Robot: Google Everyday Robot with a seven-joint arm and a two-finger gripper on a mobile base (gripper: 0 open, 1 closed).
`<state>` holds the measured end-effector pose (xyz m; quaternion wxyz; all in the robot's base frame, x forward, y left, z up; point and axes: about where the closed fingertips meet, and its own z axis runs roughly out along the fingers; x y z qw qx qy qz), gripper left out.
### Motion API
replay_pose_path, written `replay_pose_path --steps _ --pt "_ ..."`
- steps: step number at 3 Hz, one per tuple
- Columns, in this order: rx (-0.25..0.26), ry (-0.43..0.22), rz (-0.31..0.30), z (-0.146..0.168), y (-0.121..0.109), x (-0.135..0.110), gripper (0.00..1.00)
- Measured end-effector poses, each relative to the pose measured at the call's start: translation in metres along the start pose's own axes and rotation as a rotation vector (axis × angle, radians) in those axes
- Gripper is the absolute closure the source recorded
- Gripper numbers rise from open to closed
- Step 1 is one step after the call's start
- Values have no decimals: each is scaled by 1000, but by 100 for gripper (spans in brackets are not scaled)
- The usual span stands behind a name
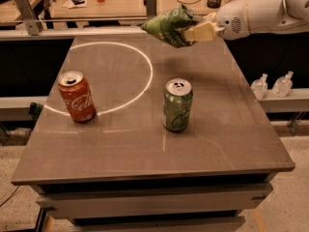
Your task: Pick green jalapeno chip bag
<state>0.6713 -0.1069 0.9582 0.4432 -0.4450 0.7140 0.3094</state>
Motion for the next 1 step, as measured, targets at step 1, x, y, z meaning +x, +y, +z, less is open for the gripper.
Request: replay_pose_path --steps 1 --pt "-5 -6 1 1 1 -2 100"
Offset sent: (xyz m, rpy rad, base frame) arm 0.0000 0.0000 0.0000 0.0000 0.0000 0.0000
